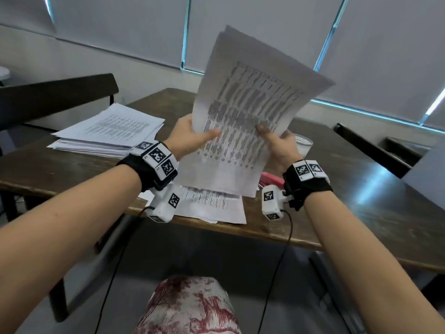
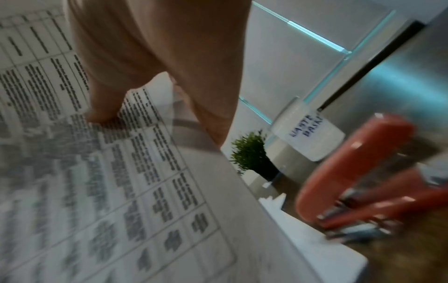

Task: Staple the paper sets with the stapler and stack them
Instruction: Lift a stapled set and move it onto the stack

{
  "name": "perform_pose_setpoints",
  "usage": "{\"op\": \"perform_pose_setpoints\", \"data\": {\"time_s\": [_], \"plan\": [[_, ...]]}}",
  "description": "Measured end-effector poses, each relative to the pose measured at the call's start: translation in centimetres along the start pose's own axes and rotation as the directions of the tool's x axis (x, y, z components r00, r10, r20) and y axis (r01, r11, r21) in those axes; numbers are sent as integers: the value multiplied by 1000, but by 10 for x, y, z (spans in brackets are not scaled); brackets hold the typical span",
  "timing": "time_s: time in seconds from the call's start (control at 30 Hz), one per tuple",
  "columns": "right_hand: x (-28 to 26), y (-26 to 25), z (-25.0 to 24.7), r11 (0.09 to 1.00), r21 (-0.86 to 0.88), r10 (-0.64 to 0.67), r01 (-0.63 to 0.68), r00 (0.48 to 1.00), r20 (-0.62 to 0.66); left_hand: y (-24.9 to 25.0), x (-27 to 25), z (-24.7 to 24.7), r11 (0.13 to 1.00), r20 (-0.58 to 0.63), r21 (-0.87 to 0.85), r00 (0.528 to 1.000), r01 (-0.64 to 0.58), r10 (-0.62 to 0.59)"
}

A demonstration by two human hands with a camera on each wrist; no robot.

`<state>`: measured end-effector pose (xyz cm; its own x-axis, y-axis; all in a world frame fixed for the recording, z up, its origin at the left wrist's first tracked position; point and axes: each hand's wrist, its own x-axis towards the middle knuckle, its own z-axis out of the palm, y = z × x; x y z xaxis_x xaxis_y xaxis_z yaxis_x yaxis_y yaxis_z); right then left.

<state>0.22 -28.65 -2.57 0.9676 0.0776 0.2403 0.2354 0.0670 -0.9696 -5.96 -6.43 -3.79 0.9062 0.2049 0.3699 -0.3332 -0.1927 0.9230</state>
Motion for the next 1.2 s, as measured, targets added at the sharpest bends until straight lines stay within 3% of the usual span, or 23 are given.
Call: {"op": "perform_pose_setpoints", "data": {"time_s": [0.1,0.2,0.53,0.67,0.83,1.07,1.2], "plan": [[-2,-29,8,989,-34,-142,141,989,-47,19,7,8,994,-109,-14,988,-111,109],[3,-47,6,969,-39,-245,245,969,-10,31,19,9,993,-150,-2,982,-120,118],[-2,-22,-4,989,-87,-124,123,992,0,23,31,16,993,-193,-42,976,-113,103],[2,-32,4,972,-102,-216,213,976,-22,34,33,24,986,-249,-56,959,-154,136],[7,-50,5,929,-74,-368,363,927,-68,51,37,20,971,-383,-2,898,-238,219],[-4,-19,-5,966,-112,-231,232,973,17,12,23,13,992,-351,-6,930,-123,113],[-9,-19,-3,970,-67,-233,234,972,20,19,18,17,993,-329,6,937,-121,117]]}}
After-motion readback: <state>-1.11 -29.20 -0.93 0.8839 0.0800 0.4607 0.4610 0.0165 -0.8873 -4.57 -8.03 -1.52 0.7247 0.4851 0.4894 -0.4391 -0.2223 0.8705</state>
